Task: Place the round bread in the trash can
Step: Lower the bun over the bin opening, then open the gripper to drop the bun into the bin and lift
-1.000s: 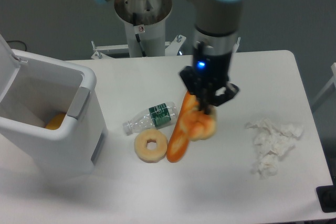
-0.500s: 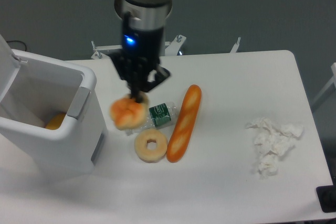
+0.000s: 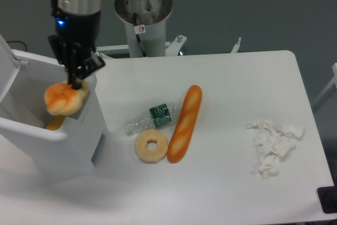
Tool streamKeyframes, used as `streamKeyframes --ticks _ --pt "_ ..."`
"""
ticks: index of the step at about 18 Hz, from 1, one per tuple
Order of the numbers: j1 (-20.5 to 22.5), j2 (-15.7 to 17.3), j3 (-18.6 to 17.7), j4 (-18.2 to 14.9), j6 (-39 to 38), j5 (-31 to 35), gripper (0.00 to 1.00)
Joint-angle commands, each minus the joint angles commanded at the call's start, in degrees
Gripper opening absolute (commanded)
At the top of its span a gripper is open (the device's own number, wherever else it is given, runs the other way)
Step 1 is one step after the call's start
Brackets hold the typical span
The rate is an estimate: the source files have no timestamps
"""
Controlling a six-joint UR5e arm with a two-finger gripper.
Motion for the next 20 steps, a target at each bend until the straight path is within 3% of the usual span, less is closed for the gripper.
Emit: streamKeyframes --ticks 1,4,6,7,8,11,15,16,20 --pt "0.0 0.0 0.0 -0.44 0.0 -0.8 0.25" --pt "0.0 -0.09 -0.09 -0.45 0.09 -2.12 0.55" --pt "0.0 -0.09 -0.09 -0.53 -0.17 -2.38 0.66" --pt "0.0 -0.09 -0.35 -0.53 -1.39 -2.82 0.94" --pt "0.09 -0.09 -0.53 -0.53 -2.63 -2.91 1.0" --pt "1.14 0.09 -0.53 -0.36 -3.96 -2.74 1.0" --pt "7.46 0.53 -0.44 0.25 -2.56 -2.3 1.0" --pt "11.21 0.44 -0.44 0.26 2.32 0.4 1.0" --pt "18.96 0.0 -0.7 0.26 13.6 4.55 1.0"
